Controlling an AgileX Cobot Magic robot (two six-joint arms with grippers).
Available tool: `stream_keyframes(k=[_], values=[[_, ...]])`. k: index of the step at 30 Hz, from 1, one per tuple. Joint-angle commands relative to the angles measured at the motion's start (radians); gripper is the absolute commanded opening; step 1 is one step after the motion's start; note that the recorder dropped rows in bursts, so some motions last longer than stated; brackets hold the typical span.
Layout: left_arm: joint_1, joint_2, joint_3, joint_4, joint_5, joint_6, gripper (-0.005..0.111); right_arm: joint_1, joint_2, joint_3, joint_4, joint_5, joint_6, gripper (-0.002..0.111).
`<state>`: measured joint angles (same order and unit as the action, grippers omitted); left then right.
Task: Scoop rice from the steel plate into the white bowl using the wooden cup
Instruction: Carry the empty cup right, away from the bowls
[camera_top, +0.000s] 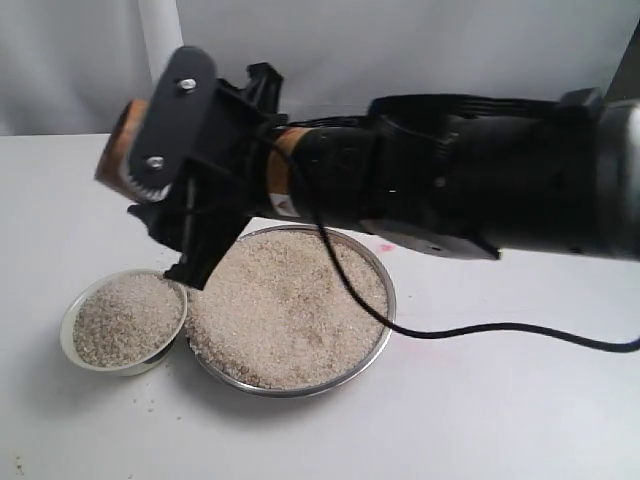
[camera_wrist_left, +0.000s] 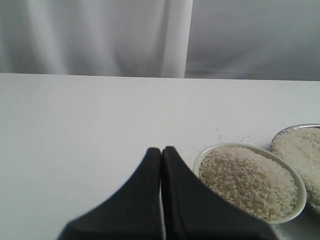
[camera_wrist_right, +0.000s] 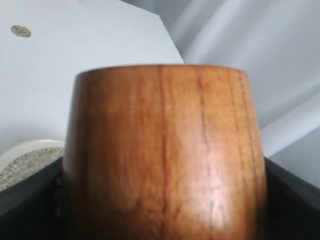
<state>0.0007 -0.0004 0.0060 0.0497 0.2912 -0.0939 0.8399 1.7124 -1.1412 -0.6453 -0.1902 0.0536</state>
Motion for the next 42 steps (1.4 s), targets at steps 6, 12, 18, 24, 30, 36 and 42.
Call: stream_keyframes(k=[6,12,18,24,30,36,42], values=[[-0.005,0.0,-0.006,-0.006,-0.007,-0.002,0.0,-0.202,-0.231,0.284,0.239,-0.272,-0.103,0.0],[-0.005,0.0,-0.006,-0.006,-0.007,-0.002,0.0,-0.336,-0.357,0.454,0.423,-0.448,-0.103,0.0],[-0.005,0.0,-0.006,-0.006,-0.007,-0.002,0.0,-0.401,-0.401,0.619,0.655,-0.6,-0.212,0.0],[-0.005,0.0,-0.006,-0.006,-0.007,-0.002,0.0,-0.401,-0.401,0.712,0.706,-0.706,-0.241,0.0],[-0.005,0.0,-0.006,-0.006,-0.007,-0.002,0.0,-0.399,-0.401,0.744,0.7,-0.711,-0.232,0.0],[-0.005,0.0,-0.006,-0.006,-0.007,-0.002,0.0,-0.358,-0.393,0.748,0.698,-0.709,-0.23,0.0],[-0.005,0.0,-0.006,-0.006,-0.007,-0.002,0.0,-0.349,-0.32,0.748,0.737,-0.709,-0.23,0.0]])
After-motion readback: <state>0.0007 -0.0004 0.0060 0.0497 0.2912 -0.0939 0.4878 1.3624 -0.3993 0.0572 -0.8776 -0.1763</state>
